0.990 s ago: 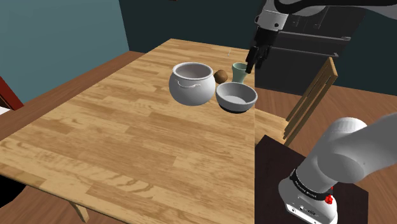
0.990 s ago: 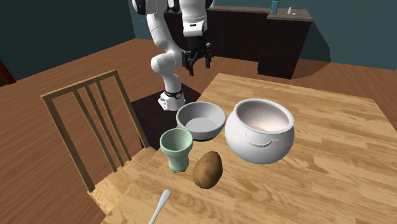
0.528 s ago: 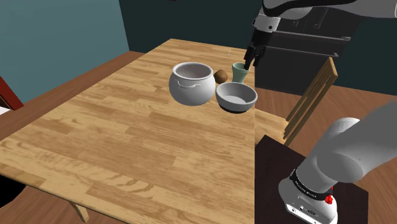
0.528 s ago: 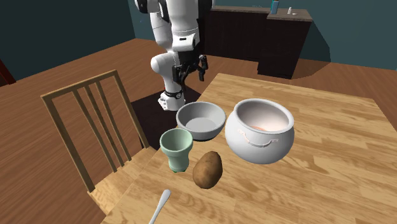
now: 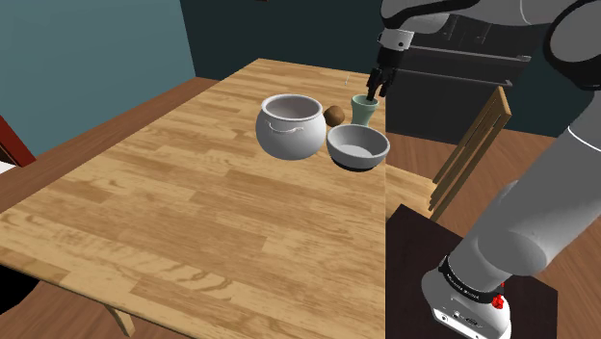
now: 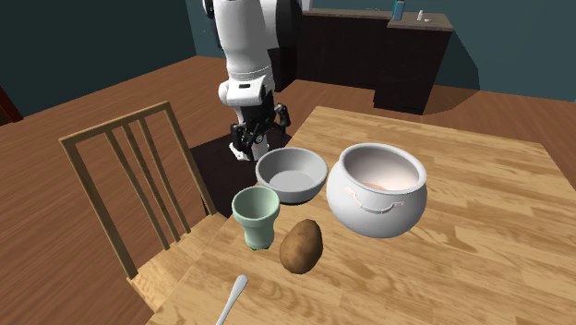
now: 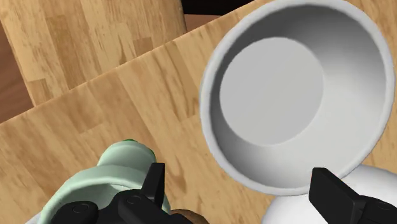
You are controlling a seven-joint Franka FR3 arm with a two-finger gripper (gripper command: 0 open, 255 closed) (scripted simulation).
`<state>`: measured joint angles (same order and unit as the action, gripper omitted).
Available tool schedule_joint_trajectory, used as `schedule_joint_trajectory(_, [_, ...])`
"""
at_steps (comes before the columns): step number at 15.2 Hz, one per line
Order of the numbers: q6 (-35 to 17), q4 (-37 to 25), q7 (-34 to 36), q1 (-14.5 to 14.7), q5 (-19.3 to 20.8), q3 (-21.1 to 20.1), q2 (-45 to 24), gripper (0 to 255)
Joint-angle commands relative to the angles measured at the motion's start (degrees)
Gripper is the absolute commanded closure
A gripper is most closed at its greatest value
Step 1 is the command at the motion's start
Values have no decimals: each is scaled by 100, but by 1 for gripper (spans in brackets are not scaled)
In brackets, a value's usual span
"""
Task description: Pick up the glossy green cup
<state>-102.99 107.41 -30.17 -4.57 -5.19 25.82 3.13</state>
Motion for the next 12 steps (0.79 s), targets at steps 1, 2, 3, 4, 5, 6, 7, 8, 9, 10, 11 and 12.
schedule_joint_trajectory(1, [1, -386, -297, -96, -208, 137, -472, 0])
schedule_joint_trajectory(2, [29, -603, -435, -159, -321, 189, -712, 0])
schedule_joint_trajectory(3, [65, -831, -569, -231, -439, 234, -956, 0])
schedule_joint_trajectory(4, [109, -1070, -698, -313, -560, 270, -1205, 0])
schedule_joint_trajectory(5, [163, -1321, -821, -403, -682, 299, -1457, 0])
schedule_joint_trajectory(6, [225, -1586, -937, -507, -803, 315, -1712, 0])
schedule_joint_trajectory(7, [297, -1865, -1043, -621, -923, 322, -1970, 0])
schedule_joint_trajectory(8, [378, -2159, -1140, -744, -1041, 322, -2232, 0])
schedule_joint_trajectory(9, [469, -2472, -1227, -875, -1156, 315, -2500, 0])
schedule_joint_trajectory(10, [570, -2806, -1303, -1015, -1269, 300, -2773, 0])
schedule_joint_trajectory(11, [683, -3165, -1367, -1166, -1377, 278, -3053, 0])
schedule_joint_trajectory(12, [764, -3416, -1401, -1273, -1445, 256, -3242, 0])
